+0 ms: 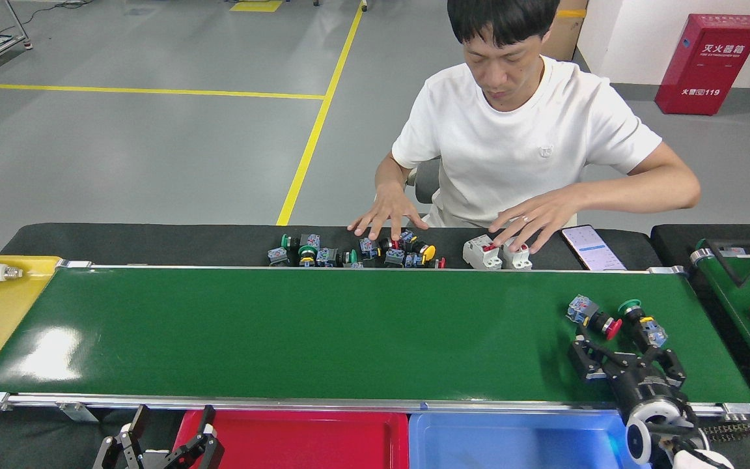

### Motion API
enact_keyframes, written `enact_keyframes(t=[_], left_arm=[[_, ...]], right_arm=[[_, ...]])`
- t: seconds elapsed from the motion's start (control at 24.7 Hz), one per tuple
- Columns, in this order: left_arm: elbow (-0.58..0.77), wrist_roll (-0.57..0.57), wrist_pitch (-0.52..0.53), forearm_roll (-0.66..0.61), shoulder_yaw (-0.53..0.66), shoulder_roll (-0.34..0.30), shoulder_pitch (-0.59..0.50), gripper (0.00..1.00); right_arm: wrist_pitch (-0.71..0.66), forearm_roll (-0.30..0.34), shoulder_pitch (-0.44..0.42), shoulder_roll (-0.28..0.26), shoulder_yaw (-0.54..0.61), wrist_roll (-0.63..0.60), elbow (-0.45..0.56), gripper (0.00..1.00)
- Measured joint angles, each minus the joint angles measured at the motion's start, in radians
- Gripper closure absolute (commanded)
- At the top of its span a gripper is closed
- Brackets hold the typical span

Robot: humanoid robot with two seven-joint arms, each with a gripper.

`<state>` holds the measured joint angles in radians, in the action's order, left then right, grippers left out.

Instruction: Pick switch part from conveyor to tray

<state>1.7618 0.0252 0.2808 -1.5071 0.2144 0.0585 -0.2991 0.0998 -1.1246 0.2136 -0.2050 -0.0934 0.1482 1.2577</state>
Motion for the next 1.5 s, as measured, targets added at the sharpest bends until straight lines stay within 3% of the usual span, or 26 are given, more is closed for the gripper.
enact_keyframes(t=[0.16, 0.32, 0.4, 0.53, 0.73, 0.89, 1.09, 1.25, 1.37, 1.42, 1.46, 1.5], left_arm=[[0.0, 0.0, 0.0, 0.0, 0.0, -0.001, 0.0, 0.0], [0.0, 0.0, 0.001, 0.0, -0.001, -0.008, 0.0, 0.0], [0.0, 0.0, 0.001, 0.0, -0.001, -0.008, 0.0, 0.0], [0.0, 0.0, 0.002, 0.0, -0.001, -0.012, 0.0, 0.0], [0.0, 0.0, 0.002, 0.0, 0.0, -0.014, 0.0, 0.0], [0.0, 0.0, 0.003, 0.0, 0.006, -0.014, -0.001, 0.0], [0.0, 0.0, 0.003, 0.0, 0.009, -0.014, -0.005, 0.0], [0.0, 0.0, 0.003, 0.0, 0.009, -0.014, -0.005, 0.0], [0.0, 0.0, 0.003, 0.0, 0.01, -0.014, -0.006, 0.0], [0.0, 0.0, 0.004, 0.0, 0.011, -0.014, -0.007, 0.0], [0.0, 0.0, 0.004, 0.0, 0.012, -0.014, -0.006, 0.0], [0.0, 0.0, 0.004, 0.0, 0.012, -0.014, -0.007, 0.0]], right_arm=[[0.023, 0.0, 0.071, 0.031, -0.041, 0.0, -0.053, 0.15], [0.028, 0.0, 0.108, 0.075, -0.073, 0.0, -0.097, 0.34], [0.028, 0.0, 0.112, 0.081, -0.091, 0.0, -0.103, 0.38], [0.031, 0.002, 0.114, 0.083, -0.105, 0.0, -0.104, 0.65], [0.0, 0.008, 0.117, 0.083, -0.107, 0.026, -0.101, 0.85], [-0.071, 0.013, 0.116, 0.083, -0.104, 0.07, -0.073, 0.91], [-0.131, 0.048, 0.038, 0.083, -0.1, 0.108, 0.136, 0.91], [-0.253, 0.058, -0.101, 0.083, -0.107, 0.154, 0.375, 0.91], [-0.378, 0.057, -0.216, 0.113, -0.156, 0.175, 0.484, 0.87], [-0.422, 0.055, -0.236, 0.139, -0.184, 0.182, 0.49, 0.82], [-0.453, 0.049, -0.244, 0.156, -0.205, 0.187, 0.492, 0.71], [-0.473, 0.035, -0.247, 0.162, -0.227, 0.189, 0.494, 0.46]])
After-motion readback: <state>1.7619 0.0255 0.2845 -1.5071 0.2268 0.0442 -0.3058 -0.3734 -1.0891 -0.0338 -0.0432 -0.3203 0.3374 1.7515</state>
